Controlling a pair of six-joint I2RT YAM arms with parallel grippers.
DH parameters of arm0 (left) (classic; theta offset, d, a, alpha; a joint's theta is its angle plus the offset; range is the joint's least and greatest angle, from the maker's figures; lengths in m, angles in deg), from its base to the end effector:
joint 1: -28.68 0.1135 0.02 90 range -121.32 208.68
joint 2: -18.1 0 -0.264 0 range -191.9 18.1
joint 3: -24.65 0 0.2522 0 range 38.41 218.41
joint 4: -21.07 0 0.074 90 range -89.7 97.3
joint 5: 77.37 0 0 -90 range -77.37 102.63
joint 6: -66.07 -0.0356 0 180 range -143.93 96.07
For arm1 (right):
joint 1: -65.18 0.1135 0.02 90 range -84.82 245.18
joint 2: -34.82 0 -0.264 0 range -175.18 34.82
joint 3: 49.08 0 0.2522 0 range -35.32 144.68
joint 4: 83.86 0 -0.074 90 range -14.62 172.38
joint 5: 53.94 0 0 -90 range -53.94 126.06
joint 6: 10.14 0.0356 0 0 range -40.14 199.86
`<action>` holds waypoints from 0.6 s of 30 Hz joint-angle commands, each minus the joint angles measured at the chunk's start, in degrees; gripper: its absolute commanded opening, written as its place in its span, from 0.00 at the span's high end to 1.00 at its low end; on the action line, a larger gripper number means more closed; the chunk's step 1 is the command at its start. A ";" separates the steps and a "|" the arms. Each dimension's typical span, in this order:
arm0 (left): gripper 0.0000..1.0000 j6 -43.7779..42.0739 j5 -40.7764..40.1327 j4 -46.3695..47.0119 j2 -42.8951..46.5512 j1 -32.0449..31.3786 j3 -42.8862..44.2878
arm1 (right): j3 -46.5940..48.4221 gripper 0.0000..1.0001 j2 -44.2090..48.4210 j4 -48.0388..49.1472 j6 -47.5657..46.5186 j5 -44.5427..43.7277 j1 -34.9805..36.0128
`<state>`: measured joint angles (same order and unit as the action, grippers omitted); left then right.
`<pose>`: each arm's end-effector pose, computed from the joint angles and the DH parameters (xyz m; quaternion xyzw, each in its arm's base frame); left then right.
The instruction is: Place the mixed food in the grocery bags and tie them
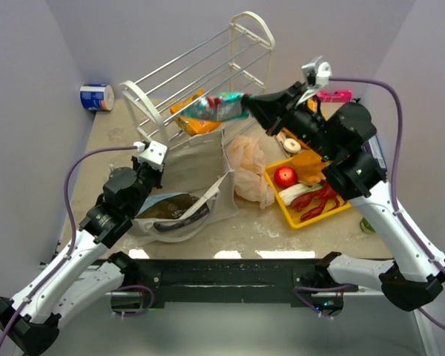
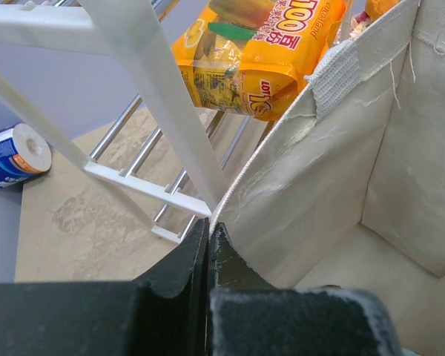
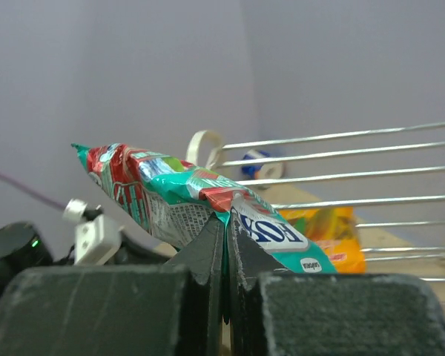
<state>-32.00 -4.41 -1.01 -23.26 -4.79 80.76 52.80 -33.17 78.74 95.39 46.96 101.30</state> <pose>0.1500 -0.0866 0.3384 0.1718 0.7290 -0.0351 0.6616 0.1858 0.1439 0.5298 -0.1813 0.5725 0.3986 0.6932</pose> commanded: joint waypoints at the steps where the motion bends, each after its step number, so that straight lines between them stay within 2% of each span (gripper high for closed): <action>1: 1.00 2.36 2.36 4.18 0.58 0.43 -0.25 | -5.93 1.00 -0.84 0.23 4.87 8.79 3.94; 7: 1.00 2.63 1.39 4.71 1.11 0.51 -0.69 | -6.20 1.00 -2.23 -7.59 -0.40 6.16 10.63; 15: 1.00 2.71 0.07 5.24 2.34 0.69 -1.13 | -4.62 1.00 -3.47 -15.34 -3.31 0.10 12.22; 18: 1.00 2.71 0.25 5.33 2.52 0.60 -1.13 | -2.69 1.00 -5.65 -18.41 -5.07 -3.59 15.28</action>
<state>-30.95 -3.93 -0.16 -21.73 -4.55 79.75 46.02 -38.28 63.09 93.14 48.86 113.80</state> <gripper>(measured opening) 0.022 0.013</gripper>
